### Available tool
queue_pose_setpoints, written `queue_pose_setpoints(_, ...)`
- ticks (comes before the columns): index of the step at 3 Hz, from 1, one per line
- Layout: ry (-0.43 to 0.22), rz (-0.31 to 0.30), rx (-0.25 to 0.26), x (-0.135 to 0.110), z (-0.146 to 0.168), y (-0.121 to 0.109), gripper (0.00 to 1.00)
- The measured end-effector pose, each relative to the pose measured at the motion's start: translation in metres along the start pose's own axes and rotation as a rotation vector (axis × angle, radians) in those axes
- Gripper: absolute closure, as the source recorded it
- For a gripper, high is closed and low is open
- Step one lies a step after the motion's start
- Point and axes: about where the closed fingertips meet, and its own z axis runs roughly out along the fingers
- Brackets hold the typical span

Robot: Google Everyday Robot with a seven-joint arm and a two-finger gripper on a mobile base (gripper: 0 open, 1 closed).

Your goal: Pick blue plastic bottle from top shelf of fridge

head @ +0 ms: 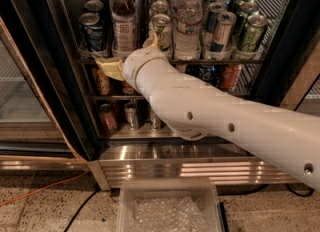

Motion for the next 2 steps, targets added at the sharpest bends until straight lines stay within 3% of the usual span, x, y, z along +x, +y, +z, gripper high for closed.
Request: queue_pose_setpoints(2,-0.007,0.003,0.045,0.0029,0.0066,0.0008,0.28)
